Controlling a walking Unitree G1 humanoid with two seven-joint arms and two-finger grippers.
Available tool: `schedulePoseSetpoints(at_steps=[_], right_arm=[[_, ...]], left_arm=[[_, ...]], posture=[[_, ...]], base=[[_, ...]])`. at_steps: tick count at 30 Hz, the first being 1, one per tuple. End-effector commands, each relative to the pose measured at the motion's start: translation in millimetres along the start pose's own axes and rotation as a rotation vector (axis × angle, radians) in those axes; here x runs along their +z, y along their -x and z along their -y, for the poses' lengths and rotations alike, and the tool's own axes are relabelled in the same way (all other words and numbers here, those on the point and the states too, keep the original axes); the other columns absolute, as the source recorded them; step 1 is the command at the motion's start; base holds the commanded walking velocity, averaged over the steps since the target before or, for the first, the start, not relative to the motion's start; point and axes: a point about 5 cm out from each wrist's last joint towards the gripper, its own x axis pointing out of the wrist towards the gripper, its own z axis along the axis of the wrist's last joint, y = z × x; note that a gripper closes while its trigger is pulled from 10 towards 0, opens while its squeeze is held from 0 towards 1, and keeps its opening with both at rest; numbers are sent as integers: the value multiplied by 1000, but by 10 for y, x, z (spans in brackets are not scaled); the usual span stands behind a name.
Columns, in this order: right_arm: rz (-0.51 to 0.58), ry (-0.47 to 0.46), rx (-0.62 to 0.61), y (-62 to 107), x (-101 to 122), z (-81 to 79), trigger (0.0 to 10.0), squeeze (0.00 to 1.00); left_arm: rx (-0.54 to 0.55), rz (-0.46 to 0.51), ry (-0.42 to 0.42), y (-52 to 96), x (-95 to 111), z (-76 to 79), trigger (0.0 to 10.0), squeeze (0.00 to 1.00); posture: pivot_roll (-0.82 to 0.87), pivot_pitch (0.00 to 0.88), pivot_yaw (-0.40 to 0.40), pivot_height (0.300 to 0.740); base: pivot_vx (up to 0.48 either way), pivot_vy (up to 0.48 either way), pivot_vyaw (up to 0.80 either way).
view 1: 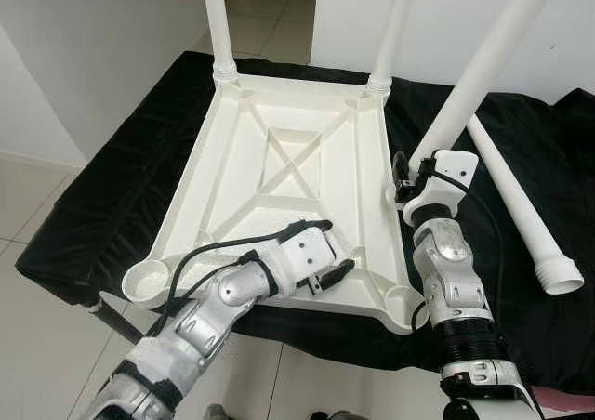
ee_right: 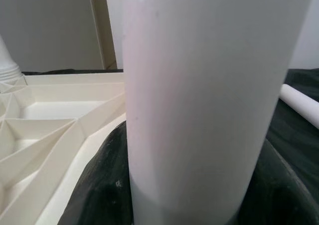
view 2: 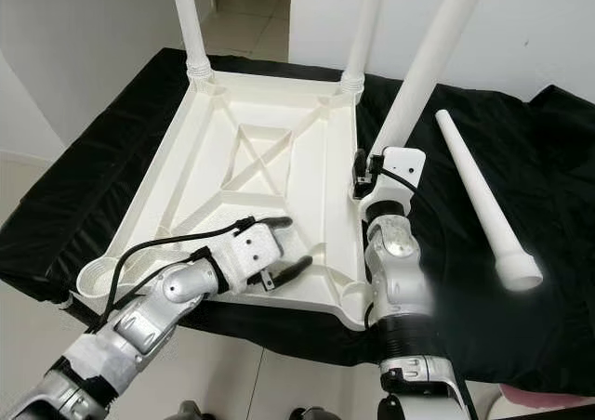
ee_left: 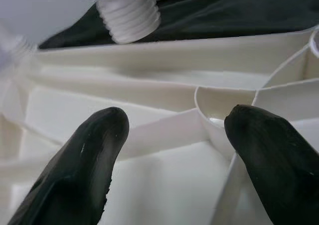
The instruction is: Building children table
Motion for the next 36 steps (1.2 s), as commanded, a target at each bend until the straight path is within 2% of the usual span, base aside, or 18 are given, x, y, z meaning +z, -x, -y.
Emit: schedulePoseSetpoints(at_steps=[1,5,9,16,18,20,23,24,25,27,29,31,34,35,36], right_arm=[[1,5,-2,-21,23,-3,10000,0],[3,6,-6,-25,28,7,10000,0],[4,5,-8,-26,29,5,10000,0],[5,5,-10,-22,29,4,10000,0],[3,-2,0,9,26,0,10000,0],[3,-2,0,9,26,0,10000,0],[4,-20,46,103,16,-15,10000,0],[4,-20,46,103,16,-15,10000,0],[11,-26,70,154,22,-24,10000,0],[11,-26,70,154,22,-24,10000,0],[20,-32,98,217,38,-34,10000,0],[41,-35,120,351,73,-19,10000,0],[60,-28,117,403,91,-2,10000,0],[75,-57,89,482,72,36,10000,0],[75,-57,89,482,72,36,10000,0]], left_arm=[[-107,-130,-21,16,-222,150,10000,0],[-41,-200,-25,-39,-281,42,10000,0],[18,-212,-9,-99,-261,-75,10000,0],[66,-214,5,-133,-243,-160,10000,0],[100,-178,31,-151,-175,-240,10000,0],[100,-178,31,-151,-175,-240,10000,0],[109,-77,117,-127,-44,-282,10000,0],[109,-77,117,-127,-44,-282,10000,0],[102,-38,162,-101,5,-284,10000,0],[102,-38,162,-101,5,-284,10000,0],[95,-2,192,-68,49,-290,10000,0],[70,44,227,8,102,-276,10000,0],[54,59,234,37,119,-260,10000,0],[-4,76,243,66,141,-199,10000,0],[-4,76,243,66,141,-199,10000,0]], posture=[[-5,103,-34,740],[-8,98,-31,740],[-8,97,-29,740],[-10,97,-26,740],[-13,98,-24,740],[-13,98,-24,740],[-10,103,-24,740],[-10,103,-24,740],[-9,103,-26,740],[-9,103,-26,740],[-7,102,-29,740],[-7,97,-31,740],[-7,97,-31,740],[-3,93,-37,740],[-3,93,-37,740]], base=[[0,0,0],[0,0,0],[0,0,0],[0,0,0],[0,0,0],[0,0,0],[0,0,0],[0,0,0],[0,0,0],[0,0,0],[0,0,0],[0,0,0],[0,0,0],[0,0,0],[0,0,0]])
